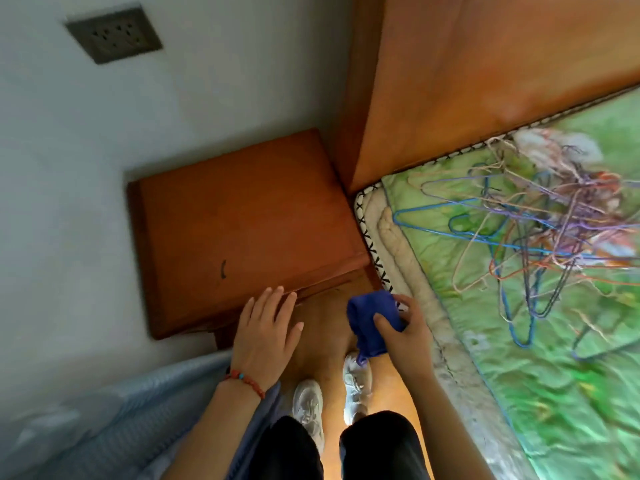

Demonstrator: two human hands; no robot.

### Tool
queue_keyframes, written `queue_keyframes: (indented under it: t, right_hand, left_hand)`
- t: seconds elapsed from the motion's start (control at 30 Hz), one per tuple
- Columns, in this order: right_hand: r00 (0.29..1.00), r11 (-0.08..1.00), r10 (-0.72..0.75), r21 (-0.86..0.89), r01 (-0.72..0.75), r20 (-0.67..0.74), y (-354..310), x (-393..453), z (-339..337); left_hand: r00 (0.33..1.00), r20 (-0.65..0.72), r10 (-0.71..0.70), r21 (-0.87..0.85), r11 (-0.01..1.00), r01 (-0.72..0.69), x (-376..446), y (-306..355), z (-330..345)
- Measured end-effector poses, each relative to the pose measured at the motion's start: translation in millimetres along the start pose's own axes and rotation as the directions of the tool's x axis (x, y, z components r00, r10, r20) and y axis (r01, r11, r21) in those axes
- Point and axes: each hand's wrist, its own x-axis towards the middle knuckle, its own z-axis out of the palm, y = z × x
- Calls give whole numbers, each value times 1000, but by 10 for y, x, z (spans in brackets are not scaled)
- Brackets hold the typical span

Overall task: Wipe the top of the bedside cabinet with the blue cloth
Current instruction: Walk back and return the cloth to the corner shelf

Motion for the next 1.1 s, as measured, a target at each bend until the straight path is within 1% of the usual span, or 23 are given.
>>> queue_keyframes:
  t: [0.17,0.33,0.47,0.57,0.6,0.73,0.87,0.97,1.1]
  right_hand:
    - [987,995,58,86,-46,-147,64,-497,-520]
    - [951,973,150,210,-94,-272,270,-958,-1035]
    - [900,958,187,277,-78,-393,464,-1396,-1470]
    - [848,943,227,327,-68,-478,702,-1794,-1831]
    - [842,942,231,329,-68,-487,746,-1873,-1877]
    - [759,906,335,411,-97,-559,1077,-2407,-2229]
    - [625,861,441,500,-91,-644,1389,-2938,-2480]
    - [490,821,522,566,-69,-698,1580,-3341,-2577]
    - [252,758,638,651,-41,-728,1796,-3875,-2544]
  left_hand:
    - [987,43,152,58,986,-154,-176,323,-189]
    - [950,64,305,127,942,-311,-290,822,-320]
    - [896,60,440,170,880,-443,-429,1411,-338]
    - [827,66,558,198,805,-559,-640,1933,-274]
    - [812,60,580,195,791,-580,-678,2023,-256]
    - [674,76,735,184,654,-734,-1025,2633,-34]
    - [517,152,843,147,498,-855,-1378,3166,175]
    - [389,233,891,145,364,-920,-1629,3491,261]
    - [196,326,925,115,167,-979,-1947,3811,423]
